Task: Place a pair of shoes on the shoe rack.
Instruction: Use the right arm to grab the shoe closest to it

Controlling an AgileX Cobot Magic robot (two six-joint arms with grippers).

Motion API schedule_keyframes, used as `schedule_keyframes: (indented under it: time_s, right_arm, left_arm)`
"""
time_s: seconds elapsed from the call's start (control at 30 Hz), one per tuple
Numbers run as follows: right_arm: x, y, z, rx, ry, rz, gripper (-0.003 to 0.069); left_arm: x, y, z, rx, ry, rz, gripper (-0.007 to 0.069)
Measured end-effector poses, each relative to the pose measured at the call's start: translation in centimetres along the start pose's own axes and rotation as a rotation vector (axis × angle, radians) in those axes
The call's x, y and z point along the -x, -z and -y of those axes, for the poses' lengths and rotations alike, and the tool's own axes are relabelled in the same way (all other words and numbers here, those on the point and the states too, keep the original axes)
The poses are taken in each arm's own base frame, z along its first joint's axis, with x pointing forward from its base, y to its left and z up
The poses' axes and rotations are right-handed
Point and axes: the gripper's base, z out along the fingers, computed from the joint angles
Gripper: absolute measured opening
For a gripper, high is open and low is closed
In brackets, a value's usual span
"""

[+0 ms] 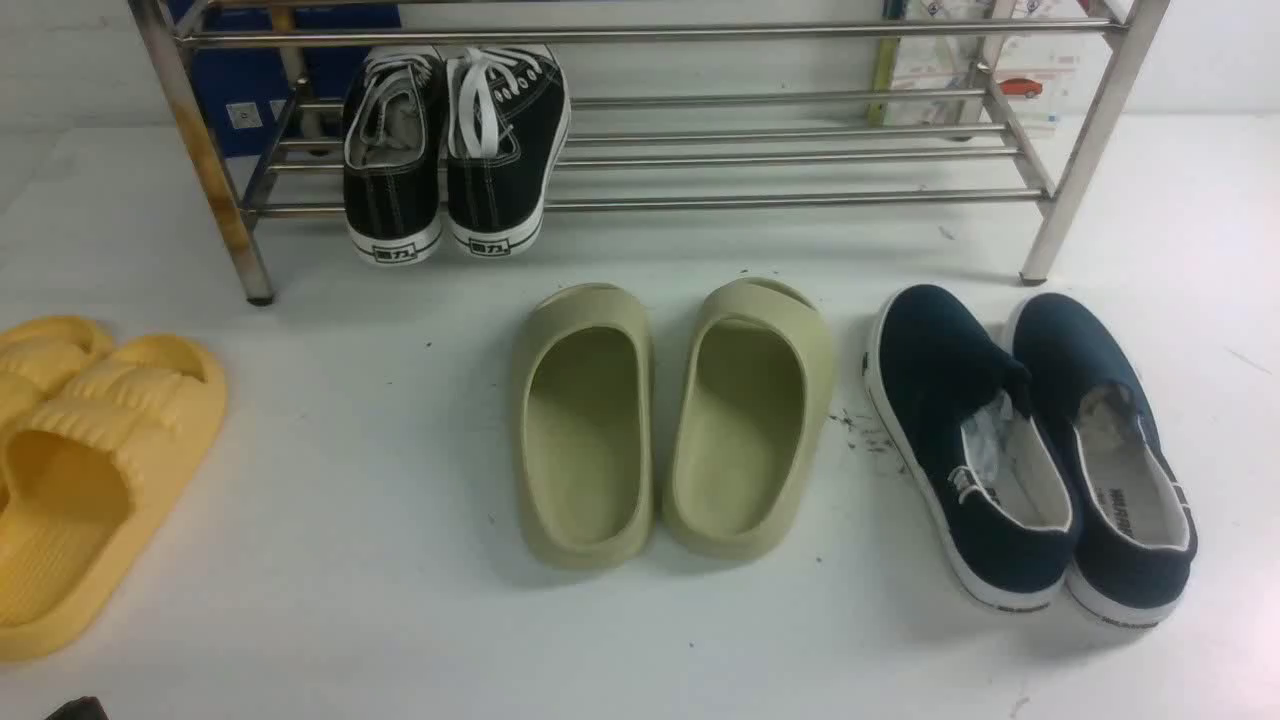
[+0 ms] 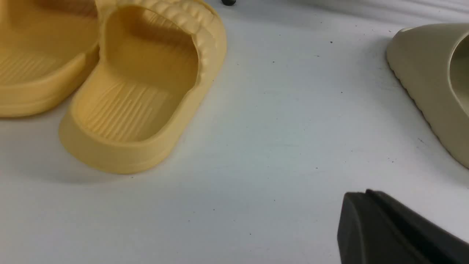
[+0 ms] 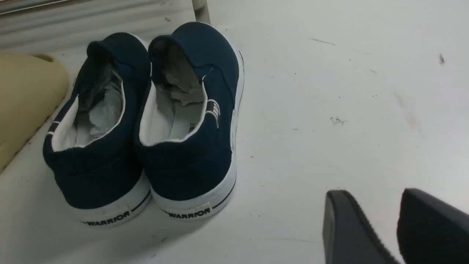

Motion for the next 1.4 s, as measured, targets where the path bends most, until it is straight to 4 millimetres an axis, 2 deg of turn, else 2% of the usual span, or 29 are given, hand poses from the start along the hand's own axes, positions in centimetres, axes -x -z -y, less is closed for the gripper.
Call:
schedule_keyframes:
  time_s: [0.57, 0.67, 0.73, 0.9, 1.0, 1.23, 1.33, 1.4]
  right_arm:
    - [0.0, 0.0, -0.1, 0.008, -0.040, 0.002, 0.0246]
    - [0.1, 0.0, -0.3, 0.034, -0.157, 0.003, 0.0246]
    - [0.0, 0.0, -0.8, 0.089, -0.413, -0.003, 0.0246]
    - [0.5, 0.0, -1.4, 0.188, -0.860, 0.005, 0.0246]
    - [0.8, 0.1, -1.6, 0.216, -0.974, 0.014, 0.0246]
    - [0.9, 0.1, -1.4, 0.207, -0.919, 0.041, 0.0246]
    - [0.9, 0.1, -1.4, 0.198, -0.840, 0.049, 0.0246]
    - [1.7, 0.5, -1.6, 0.198, -0.688, 0.065, 0.0224]
  left_arm:
    - [0.0, 0.0, 0.0, 0.000, 0.000, 0.000, 0.0000]
    - [0.0, 0.0, 0.0, 0.000, 0.000, 0.000, 0.0000]
    - [0.0, 0.0, 0.0, 0.000, 0.000, 0.000, 0.0000]
    - [0.0, 0.0, 0.0, 0.000, 0.000, 0.000, 0.0000]
    - [0.0, 0.0, 0.0, 0.000, 0.000, 0.000, 0.0000]
    - [0.0, 0.0, 0.0, 0.000, 0.000, 0.000, 0.0003]
    - [0.0, 0.0, 0.0, 0.000, 0.000, 0.000, 0.0005]
    - [0.0, 0.0, 0.0, 0.000, 0.000, 0.000, 0.0007]
